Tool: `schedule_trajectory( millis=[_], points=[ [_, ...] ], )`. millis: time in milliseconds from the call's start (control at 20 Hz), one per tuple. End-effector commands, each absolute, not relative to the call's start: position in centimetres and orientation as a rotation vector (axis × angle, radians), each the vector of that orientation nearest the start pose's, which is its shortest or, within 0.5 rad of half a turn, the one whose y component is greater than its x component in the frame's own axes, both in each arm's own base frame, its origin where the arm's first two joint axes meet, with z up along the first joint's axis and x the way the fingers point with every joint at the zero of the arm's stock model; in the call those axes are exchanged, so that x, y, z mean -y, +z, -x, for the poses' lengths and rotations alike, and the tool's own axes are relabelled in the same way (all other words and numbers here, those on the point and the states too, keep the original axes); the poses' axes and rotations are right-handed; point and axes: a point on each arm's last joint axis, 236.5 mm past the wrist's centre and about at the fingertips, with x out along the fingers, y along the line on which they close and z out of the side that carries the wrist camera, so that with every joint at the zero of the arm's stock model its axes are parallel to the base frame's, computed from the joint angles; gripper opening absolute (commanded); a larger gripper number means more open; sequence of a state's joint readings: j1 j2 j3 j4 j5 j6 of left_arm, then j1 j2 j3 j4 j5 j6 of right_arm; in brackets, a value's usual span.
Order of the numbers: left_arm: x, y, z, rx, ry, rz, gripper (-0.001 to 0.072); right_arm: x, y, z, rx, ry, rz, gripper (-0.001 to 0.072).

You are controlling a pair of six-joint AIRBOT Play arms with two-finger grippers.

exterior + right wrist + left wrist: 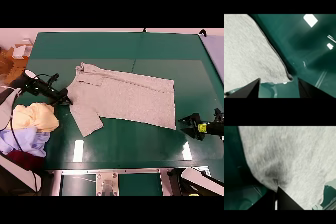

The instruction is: Fold the shirts.

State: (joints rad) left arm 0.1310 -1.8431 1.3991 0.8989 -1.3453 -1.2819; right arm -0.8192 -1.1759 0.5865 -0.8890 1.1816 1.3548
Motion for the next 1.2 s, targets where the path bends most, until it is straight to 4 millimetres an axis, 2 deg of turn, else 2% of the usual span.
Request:
schedule_trajectory(
  millis=[0,100,200,400,550,650,700,800,850,900,1000,1050,1100,1150],
  points=[
    [9.6,-9.5,-41.7,-1.563,-0.477,0.594,0.0022,6.3,-9.0,-23.5,-1.325,-0.24,-1.187,0.0542],
    [9.7,-9.4,-41.3,-1.576,-0.489,0.594,0.0022,5.6,-9.9,-22.6,-1.351,-0.26,-1.207,0.0543],
    [9.8,-9.3,-41.0,-1.586,-0.501,0.591,0.0022,5.2,-10.9,-22.8,-1.314,-0.283,-1.243,0.0543],
    [9.8,-9.3,-41.1,-1.581,-0.498,0.593,0.0022,5.2,-12.2,-25.3,-1.141,-0.301,-1.305,0.0543],
    [9.8,-9.3,-41.2,-1.578,-0.497,0.594,0.0022,4.0,-12.4,-27.2,-1.11,-0.263,-1.31,0.0542],
    [9.8,-9.3,-41.2,-1.578,-0.497,0.594,0.0022,2.8,-12.7,-27.8,-1.13,-0.24,-1.298,0.0538],
    [9.9,-9.3,-41.2,-1.577,-0.498,0.596,0.0022,2.4,-12.8,-27.8,-1.14,-0.229,-1.288,0.0477],
    [9.9,-9.0,-41.3,-1.574,-0.505,0.598,0.0022,2.1,-12.6,-27.8,-1.147,-0.211,-1.282,0.0139],
    [10.0,-8.4,-41.4,-1.571,-0.517,0.591,0.0021,1.9,-12.1,-28.0,-1.151,-0.186,-1.279,0.0043],
    [10.0,-7.3,-41.8,-1.554,-0.53,0.577,0.0021,2.0,-11.3,-28.5,-1.144,-0.158,-1.273,0.0013],
    [9.8,-2.9,-43.5,-1.438,-0.544,0.523,0.0021,3.2,-7.8,-31.0,-1.074,-0.093,-1.232,0.0012],
    [9.7,0.4,-44.5,-1.349,-0.553,0.487,0.0021,4.1,-4.8,-32.9,-1.012,-0.05,-1.194,0.0012],
    [9.7,4.8,-45.6,-1.227,-0.563,0.446,0.0021,4.9,-1.1,-34.7,-0.942,-0.004,-1.153,0.0012],
    [9.8,9.7,-46.4,-1.093,-0.567,0.412,0.0021,5.7,3.4,-36.5,-0.858,0.042,-1.092,0.0012]
  ],
)
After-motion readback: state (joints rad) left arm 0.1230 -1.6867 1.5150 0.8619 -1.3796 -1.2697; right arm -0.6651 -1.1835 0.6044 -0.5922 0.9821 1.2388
